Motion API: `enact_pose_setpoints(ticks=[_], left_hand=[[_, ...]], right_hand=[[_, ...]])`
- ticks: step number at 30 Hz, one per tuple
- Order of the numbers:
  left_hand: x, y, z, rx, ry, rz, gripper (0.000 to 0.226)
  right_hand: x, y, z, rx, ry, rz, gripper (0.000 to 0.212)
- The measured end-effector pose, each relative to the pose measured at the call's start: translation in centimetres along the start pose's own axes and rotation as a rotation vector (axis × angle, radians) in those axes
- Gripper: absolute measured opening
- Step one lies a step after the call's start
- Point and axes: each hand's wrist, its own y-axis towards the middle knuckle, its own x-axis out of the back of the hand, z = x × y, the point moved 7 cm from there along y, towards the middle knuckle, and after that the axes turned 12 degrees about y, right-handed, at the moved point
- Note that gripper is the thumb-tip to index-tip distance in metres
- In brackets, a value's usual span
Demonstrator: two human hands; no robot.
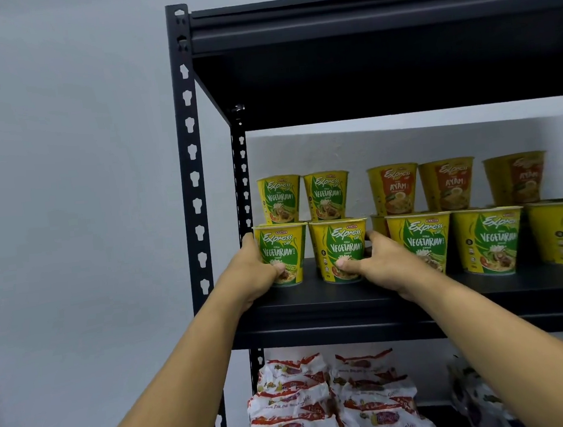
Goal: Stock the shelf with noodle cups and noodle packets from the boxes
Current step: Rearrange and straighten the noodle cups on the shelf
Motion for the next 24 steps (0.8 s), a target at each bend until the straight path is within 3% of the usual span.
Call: enact_pose_setpoints(ticks=[6,10,14,19,21,24], left_hand=[[0.1,-0.1,-0.1,-0.007,0.024,-0.016,0.042],[0.3,-0.4,-0.4,-0.026,0.006,-0.054,0.05],[1.9,-1.4,-1.4,-0.132,0.153,-0.301,0.071],[1.5,-3.9,-4.1,-0.438,0.365,-0.465,0.033],[0.7,-4.7,-5.2,-0.603,0.449,-0.432,0.018],[-1.0,-5.2,-6.3,-0.762,0.581,-0.266,0.016]], right_hand=[[0.0,-0.5,0.4,0.019,-0.116,-0.009,0.039],[0.2,-0.8,0.6,0.032,-0.248,-0.063,0.047],[0.6,-1.5,1.6,0.096,-0.398,-0.172,0.05],[1.0,-3.3,2.6,0.166,-0.554,-0.142,0.041],[1.6,-4.2,2.4,0.167,-0.584,-0.069,0.034],[2.9,-5.2,1.7,0.129,-0.626,0.048,0.048]])
